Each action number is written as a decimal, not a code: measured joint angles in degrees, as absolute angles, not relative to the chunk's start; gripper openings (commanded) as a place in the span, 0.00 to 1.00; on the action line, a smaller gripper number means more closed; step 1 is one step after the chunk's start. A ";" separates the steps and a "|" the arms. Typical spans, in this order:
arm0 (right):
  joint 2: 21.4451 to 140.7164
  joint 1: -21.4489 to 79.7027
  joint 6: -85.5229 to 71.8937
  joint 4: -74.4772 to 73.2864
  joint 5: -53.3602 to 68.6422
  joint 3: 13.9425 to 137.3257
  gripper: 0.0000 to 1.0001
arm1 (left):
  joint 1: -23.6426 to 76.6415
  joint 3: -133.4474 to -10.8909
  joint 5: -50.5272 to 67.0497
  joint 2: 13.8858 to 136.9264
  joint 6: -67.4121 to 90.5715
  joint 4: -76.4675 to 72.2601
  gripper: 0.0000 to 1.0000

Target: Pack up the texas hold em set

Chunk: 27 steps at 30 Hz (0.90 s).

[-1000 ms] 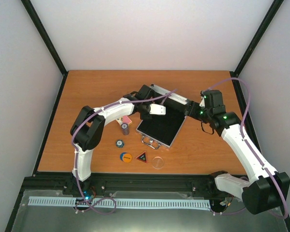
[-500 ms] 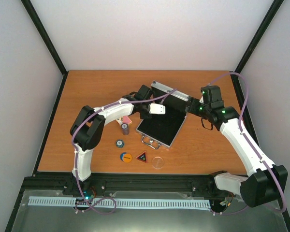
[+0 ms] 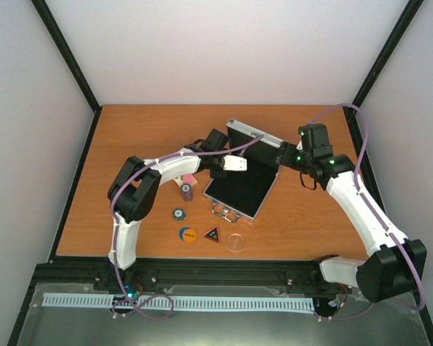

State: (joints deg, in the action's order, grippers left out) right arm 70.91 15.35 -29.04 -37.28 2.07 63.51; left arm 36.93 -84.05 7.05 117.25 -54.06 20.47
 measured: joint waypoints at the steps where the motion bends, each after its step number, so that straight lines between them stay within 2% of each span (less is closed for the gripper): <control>1: 70.91 15.35 -28.95 -37.28 2.07 63.51 0.74 | 36.88 -84.05 7.09 117.69 -54.22 20.27 0.01; 24: 70.94 15.33 -28.36 -38.57 1.91 64.82 0.74 | 34.46 -84.05 8.49 121.38 -60.20 14.79 0.01; 27: 70.94 15.31 -28.32 -38.89 1.91 65.17 0.74 | 34.46 -83.81 8.91 121.93 -60.23 13.74 0.12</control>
State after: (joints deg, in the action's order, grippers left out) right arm 70.94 15.31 -28.32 -38.89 1.91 65.17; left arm 34.46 -83.81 8.91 121.93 -60.23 13.74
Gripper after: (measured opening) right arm 0.736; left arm 0.159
